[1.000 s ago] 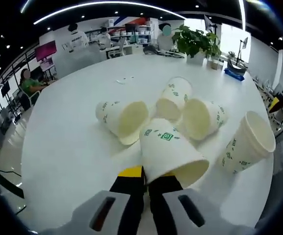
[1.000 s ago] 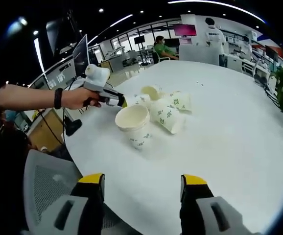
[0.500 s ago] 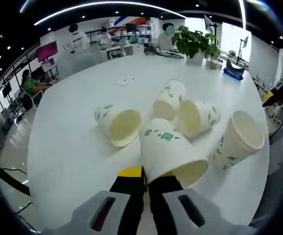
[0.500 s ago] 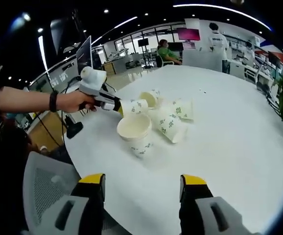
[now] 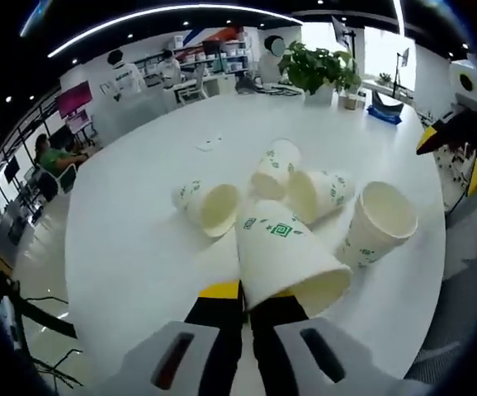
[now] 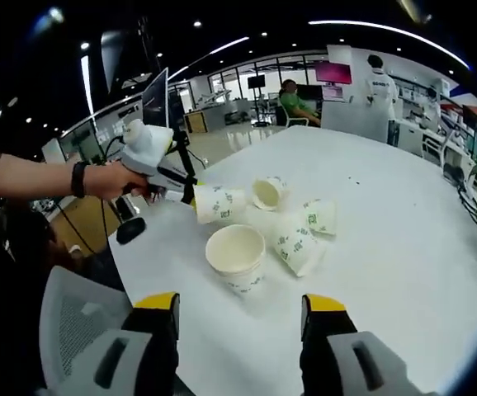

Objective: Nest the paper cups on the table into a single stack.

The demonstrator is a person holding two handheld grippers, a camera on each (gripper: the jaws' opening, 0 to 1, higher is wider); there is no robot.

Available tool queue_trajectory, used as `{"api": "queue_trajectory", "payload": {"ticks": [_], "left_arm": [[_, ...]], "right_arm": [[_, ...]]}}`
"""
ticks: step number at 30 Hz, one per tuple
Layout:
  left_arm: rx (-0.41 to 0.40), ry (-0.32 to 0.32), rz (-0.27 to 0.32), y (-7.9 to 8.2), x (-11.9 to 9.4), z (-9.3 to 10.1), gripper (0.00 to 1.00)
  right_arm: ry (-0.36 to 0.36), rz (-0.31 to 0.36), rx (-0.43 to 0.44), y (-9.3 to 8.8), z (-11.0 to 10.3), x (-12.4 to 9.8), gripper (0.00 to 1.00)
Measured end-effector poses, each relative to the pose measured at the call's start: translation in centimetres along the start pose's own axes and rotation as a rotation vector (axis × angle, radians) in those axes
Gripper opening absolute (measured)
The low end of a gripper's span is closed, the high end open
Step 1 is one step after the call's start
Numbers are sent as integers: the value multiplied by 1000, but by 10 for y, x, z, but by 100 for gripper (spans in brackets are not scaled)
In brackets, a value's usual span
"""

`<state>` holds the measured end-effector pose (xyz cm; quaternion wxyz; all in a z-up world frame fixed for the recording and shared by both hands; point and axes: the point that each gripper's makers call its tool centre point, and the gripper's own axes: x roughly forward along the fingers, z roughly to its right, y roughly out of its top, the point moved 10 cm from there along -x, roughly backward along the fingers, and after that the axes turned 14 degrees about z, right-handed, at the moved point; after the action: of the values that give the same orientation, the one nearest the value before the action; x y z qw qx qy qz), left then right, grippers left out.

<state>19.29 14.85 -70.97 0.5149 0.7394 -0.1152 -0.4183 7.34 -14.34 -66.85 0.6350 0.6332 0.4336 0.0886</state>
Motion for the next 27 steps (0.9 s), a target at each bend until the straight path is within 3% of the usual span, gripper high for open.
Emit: {"api": "queue_trajectory", "payload": {"ticks": [5, 16, 27], "left_arm": [[75, -50, -17, 16, -12, 7, 0], [147, -142, -37, 47, -24, 14, 0], [343, -320, -143, 81, -25, 22, 0]], "right_arm": [[14, -2, -14, 0, -3, 3, 59], [21, -4, -30, -4, -6, -5, 59], [17, -8, -36, -7, -12, -20, 60]]}}
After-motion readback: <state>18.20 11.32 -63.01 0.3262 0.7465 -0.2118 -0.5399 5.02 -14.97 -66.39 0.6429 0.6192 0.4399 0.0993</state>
